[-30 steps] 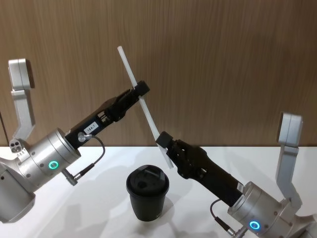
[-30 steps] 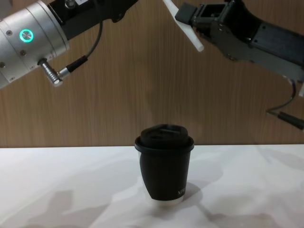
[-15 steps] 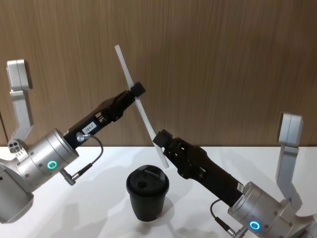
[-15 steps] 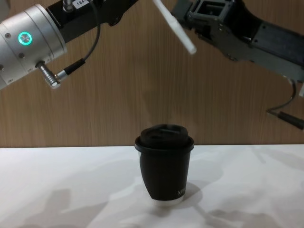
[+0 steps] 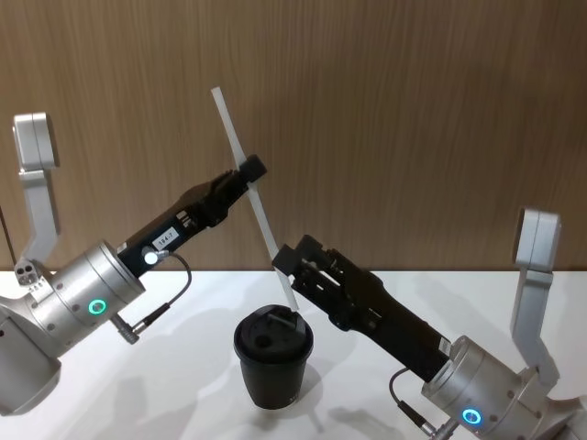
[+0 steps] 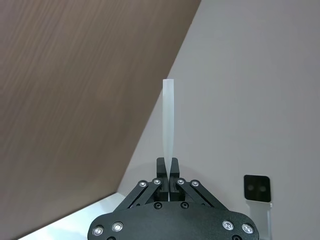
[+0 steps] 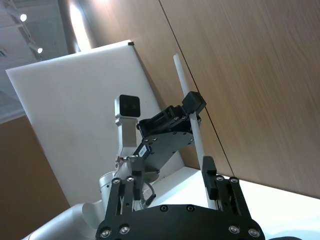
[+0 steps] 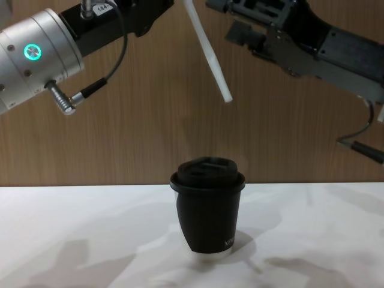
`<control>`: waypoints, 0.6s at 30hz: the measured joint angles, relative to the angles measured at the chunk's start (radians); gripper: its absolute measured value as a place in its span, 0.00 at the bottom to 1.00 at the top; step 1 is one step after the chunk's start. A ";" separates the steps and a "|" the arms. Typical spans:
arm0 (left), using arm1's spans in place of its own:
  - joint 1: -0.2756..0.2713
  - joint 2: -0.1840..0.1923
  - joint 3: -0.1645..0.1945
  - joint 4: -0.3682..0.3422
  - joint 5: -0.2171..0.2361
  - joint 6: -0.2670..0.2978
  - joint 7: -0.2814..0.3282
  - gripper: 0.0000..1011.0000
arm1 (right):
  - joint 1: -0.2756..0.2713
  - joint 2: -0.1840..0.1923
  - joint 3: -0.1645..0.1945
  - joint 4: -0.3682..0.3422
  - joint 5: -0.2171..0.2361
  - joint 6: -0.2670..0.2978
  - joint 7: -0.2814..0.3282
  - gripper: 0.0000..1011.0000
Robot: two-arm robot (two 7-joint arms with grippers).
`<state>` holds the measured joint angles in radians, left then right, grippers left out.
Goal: Pick up the straw with one hand, pass it to the other hand, and insert it into the cup.
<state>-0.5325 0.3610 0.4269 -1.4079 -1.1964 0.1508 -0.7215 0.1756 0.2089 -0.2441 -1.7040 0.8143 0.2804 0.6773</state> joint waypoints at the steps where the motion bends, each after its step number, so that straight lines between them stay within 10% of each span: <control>1: 0.001 0.002 0.000 -0.002 0.004 -0.004 0.004 0.01 | 0.000 0.000 0.000 0.000 0.000 0.000 0.000 0.70; 10: 0.011 0.027 0.013 -0.026 0.074 -0.063 0.057 0.01 | 0.000 0.000 0.000 0.000 0.000 0.000 0.000 0.96; 18: 0.024 0.052 0.035 -0.054 0.157 -0.112 0.100 0.01 | 0.000 0.000 0.000 0.000 0.000 0.000 0.000 0.99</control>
<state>-0.5087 0.4128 0.4619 -1.4615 -1.0394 0.0391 -0.6220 0.1755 0.2089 -0.2441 -1.7040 0.8142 0.2804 0.6773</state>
